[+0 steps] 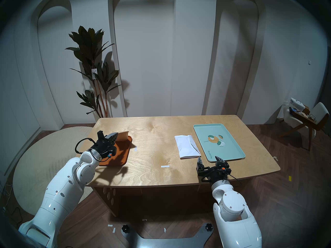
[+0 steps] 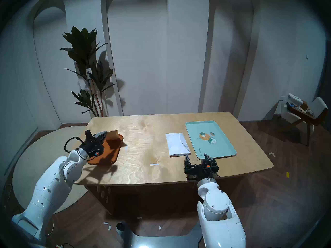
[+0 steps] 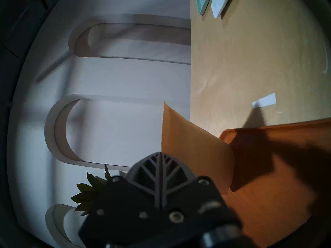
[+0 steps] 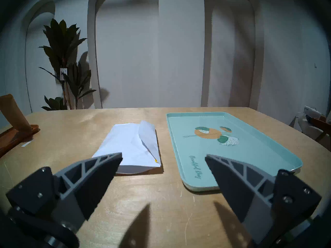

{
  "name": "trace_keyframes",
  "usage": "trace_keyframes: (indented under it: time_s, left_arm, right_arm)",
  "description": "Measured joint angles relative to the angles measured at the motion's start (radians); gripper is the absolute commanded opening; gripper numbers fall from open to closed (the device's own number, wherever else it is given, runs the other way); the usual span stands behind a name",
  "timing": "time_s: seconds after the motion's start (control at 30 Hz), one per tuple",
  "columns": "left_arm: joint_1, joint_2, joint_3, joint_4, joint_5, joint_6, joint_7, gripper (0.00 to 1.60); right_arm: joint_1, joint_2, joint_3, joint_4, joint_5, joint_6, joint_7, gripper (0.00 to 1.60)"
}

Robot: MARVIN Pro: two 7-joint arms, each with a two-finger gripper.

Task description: Sort the mail into the trays, one tray per recipient

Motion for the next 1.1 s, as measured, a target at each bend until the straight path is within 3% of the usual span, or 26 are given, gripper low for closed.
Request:
trace_keyframes:
  time_s: [0.7, 1.1]
  left_arm:
    - [0.114, 0.087, -0.043, -0.03, -0.073, -0.125, -0.062, 0.0]
    - [0.128, 0.109, -0.053, -0.005, -0.095, -0.17, -0.072, 0.0]
  right_arm:
    - [0.0, 0.0, 0.0, 0.0, 0.0, 0.0, 0.0, 1.6]
    - [0.0, 0.0, 0.0, 0.0, 0.0, 0.0, 0.0, 1.6]
